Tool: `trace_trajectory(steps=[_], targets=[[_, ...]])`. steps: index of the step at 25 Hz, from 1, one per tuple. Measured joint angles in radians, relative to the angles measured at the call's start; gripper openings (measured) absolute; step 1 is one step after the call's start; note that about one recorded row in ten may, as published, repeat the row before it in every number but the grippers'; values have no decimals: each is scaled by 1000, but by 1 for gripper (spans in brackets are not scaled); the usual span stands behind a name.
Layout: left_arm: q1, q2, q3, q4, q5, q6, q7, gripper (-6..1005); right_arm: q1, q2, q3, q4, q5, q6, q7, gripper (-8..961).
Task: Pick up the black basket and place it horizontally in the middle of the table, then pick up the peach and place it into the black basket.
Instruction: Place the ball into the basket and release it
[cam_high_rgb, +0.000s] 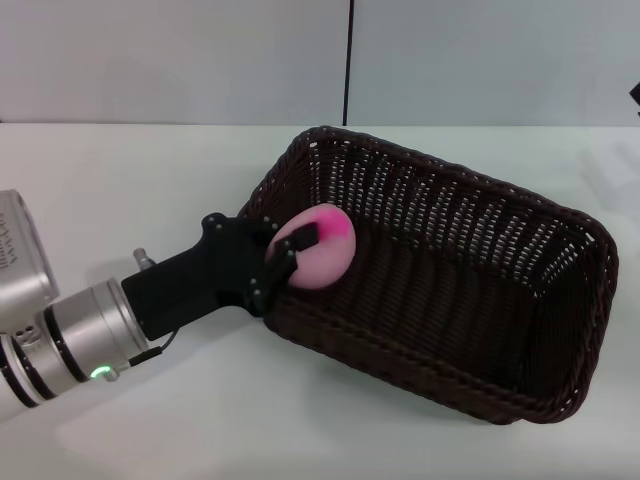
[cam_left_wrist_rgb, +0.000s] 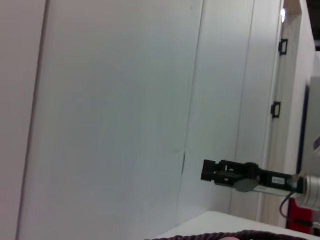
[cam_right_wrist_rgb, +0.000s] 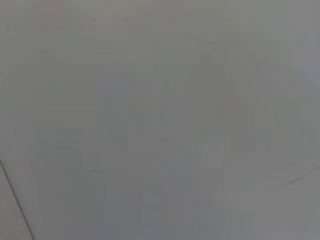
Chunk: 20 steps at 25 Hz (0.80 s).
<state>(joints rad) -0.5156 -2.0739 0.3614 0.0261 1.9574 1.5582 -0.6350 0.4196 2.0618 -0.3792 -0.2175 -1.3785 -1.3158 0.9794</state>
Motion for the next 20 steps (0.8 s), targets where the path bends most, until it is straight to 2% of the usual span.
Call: trace_trajectory(steps=[8, 20], targets=[[-1, 0, -22, -3, -4, -40, 58, 70, 4, 4, -12, 3, -2, 1, -1, 631], [41, 9, -47, 39, -6, -51, 82, 114, 1, 6, -14, 9, -2, 1, -1, 631]])
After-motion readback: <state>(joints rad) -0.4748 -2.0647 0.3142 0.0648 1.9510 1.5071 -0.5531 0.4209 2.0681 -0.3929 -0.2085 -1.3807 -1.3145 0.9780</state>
